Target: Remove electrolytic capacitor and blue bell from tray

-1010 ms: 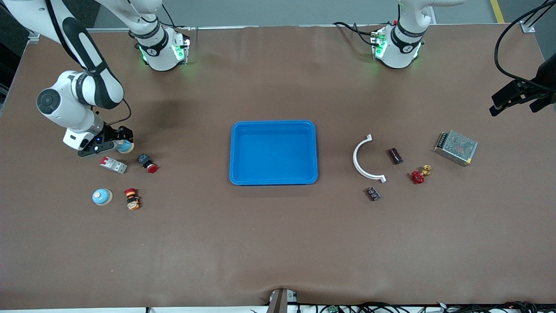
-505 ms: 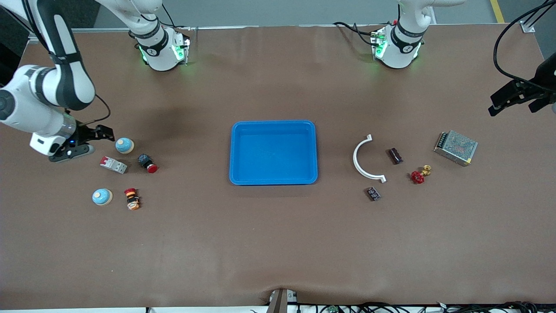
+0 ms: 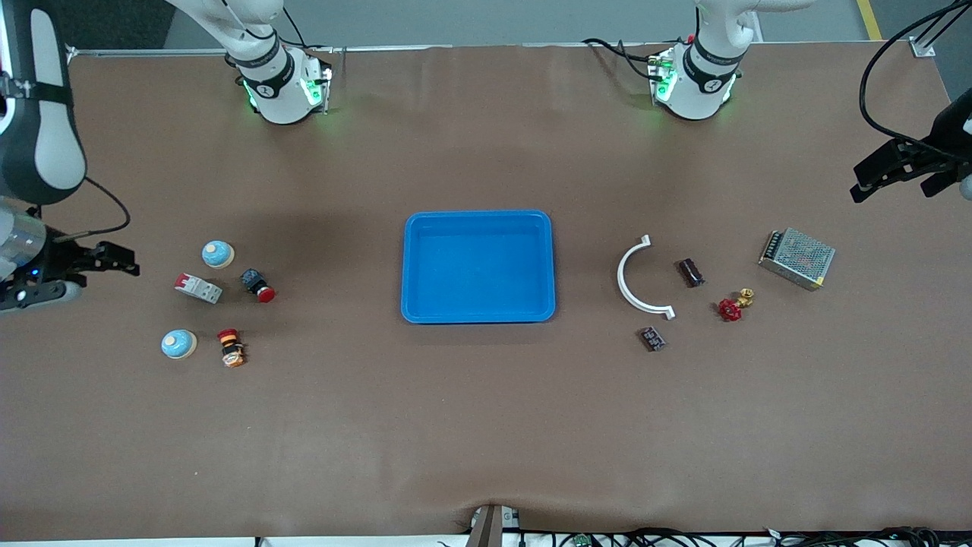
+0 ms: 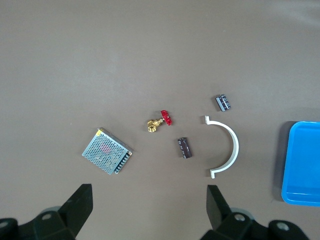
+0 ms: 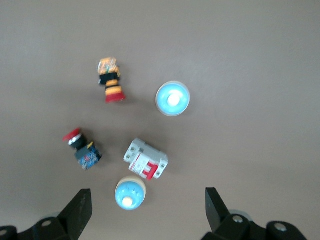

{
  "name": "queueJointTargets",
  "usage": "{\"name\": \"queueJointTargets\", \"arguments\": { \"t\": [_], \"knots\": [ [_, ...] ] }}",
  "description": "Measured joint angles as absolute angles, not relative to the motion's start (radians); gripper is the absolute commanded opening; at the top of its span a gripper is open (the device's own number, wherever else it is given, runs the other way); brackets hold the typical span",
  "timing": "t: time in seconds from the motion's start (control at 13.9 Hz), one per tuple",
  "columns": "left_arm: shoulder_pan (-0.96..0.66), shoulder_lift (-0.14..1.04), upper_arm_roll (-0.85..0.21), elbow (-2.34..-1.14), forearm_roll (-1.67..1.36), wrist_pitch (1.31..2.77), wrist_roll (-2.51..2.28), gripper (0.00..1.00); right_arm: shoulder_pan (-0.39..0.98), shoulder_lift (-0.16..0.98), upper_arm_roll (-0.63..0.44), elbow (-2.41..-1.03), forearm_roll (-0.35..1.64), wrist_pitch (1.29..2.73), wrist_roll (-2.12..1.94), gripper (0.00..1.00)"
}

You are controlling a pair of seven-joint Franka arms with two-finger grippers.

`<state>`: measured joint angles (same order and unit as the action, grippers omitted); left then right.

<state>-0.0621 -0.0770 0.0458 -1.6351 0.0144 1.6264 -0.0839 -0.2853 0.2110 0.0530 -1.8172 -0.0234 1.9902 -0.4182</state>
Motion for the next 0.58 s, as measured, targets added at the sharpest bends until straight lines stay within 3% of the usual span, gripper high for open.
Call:
{"name": "queueJointTargets", "arguments": {
  "t": [0.22, 0.58],
  "knots": [
    [-0.065, -0.076, 0.045, -1.636, 0.014, 1.626, -0.084, 1.00, -0.291, 0.282, 0.052, -1.663, -0.023, 1.924, -0.379, 1.00],
    [-0.065, -0.076, 0.044, -1.637, 0.014, 1.625, -0.084, 1.00, -0.285, 0.291, 0.058, -1.411, -0.023, 1.700, -0.242, 1.00]
  ]
}}
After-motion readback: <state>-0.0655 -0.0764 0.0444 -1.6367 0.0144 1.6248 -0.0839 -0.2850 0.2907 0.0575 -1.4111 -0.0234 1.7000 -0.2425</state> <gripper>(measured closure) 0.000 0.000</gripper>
